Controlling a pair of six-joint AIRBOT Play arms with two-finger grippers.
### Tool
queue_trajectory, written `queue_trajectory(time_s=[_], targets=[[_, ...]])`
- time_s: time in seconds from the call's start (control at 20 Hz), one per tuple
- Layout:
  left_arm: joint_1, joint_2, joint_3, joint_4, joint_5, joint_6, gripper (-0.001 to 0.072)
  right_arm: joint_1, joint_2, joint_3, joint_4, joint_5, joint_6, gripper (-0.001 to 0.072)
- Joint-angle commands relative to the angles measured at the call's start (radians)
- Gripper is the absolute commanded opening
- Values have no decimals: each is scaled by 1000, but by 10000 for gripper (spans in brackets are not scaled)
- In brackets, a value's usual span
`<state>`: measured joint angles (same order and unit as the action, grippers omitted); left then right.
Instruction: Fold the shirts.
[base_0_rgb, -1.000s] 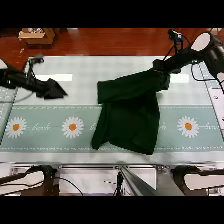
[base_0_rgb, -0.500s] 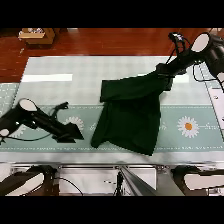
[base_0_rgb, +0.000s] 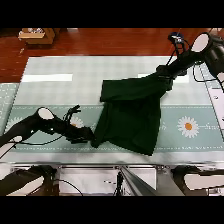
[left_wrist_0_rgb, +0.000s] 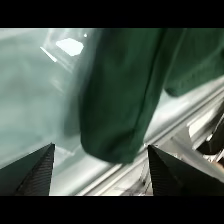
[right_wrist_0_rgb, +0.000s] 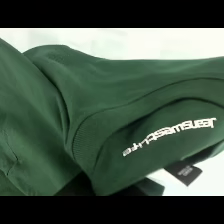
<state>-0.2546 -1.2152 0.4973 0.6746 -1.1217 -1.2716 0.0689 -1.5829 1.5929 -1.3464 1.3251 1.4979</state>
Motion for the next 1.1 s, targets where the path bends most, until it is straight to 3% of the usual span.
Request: queue_trajectory(time_s=[0.0, 0.15, 0.2, 0.25, 0.3, 0.6, 0.85, 1.05], targets=[[-36, -59, -2, -64, 61, 3, 720, 1, 1, 1, 2, 12, 1, 32], [-98, -121, 13, -74, 72, 3, 715, 1, 1, 1, 2, 15, 1, 33], [-116, -140, 29, -74, 73, 2, 492, 1, 1, 1, 2, 18, 1, 33], [-125, -153, 46, -75, 72, 2, 167, 1, 1, 1, 2, 23, 1, 33], [-128, -158, 64, -76, 70, 4, 23, 1, 1, 1, 1, 30, 1, 32], [-34, -8, 219, -72, -24, 33, 19, 0, 47, 1, -15, 53, 1, 33], [273, 314, 472, -72, -96, 18, 19, -19, 223, 1, 21, 51, 10, 32], [507, 444, 752, -72, -133, 10, 20, -23, 411, 1, 37, 53, 10, 33]])
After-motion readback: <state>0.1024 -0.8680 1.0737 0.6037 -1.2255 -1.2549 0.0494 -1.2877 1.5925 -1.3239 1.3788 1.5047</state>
